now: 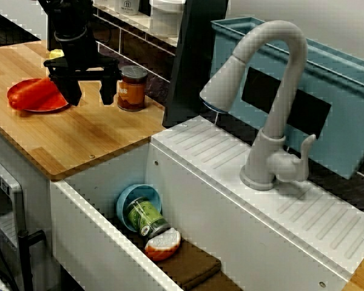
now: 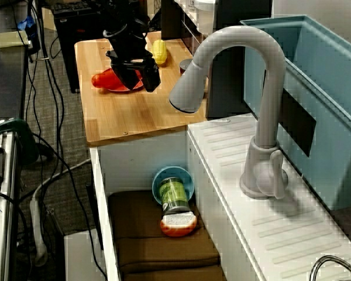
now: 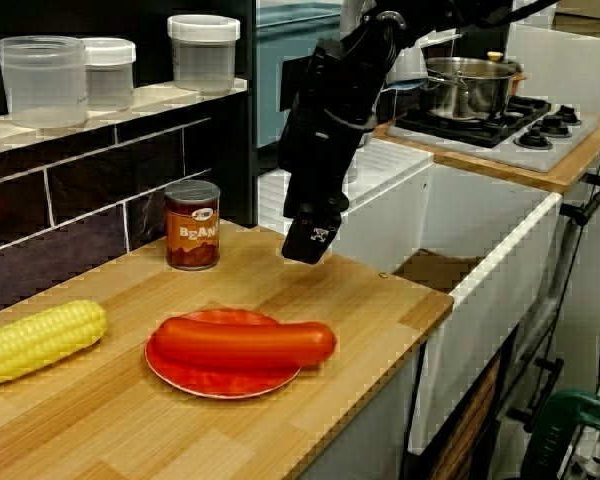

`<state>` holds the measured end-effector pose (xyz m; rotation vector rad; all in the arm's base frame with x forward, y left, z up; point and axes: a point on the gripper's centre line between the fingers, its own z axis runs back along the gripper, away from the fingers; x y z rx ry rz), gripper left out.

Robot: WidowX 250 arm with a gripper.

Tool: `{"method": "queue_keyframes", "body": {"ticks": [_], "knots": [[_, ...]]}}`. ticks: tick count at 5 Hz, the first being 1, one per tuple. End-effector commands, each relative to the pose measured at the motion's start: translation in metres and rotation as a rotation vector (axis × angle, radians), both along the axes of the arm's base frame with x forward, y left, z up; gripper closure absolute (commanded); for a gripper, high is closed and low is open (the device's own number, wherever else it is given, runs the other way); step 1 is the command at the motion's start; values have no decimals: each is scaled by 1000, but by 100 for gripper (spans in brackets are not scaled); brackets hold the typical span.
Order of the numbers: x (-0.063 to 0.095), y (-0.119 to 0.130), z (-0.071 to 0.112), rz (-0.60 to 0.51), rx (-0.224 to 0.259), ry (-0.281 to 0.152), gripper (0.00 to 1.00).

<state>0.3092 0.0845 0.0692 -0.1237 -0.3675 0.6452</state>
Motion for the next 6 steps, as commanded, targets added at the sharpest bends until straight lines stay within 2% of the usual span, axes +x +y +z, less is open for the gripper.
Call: {"method": "queue_keyframes", "body": {"ticks": [1,2,3,5,6], "knots": [[1,5,29,72,18,-122,0],[0,5,32,138,19,-164,0],[1,5,32,143,23,-170,0],[5,-1,27,201,79,-210,0],[8,-7,24,264,120,-254,0]]}}
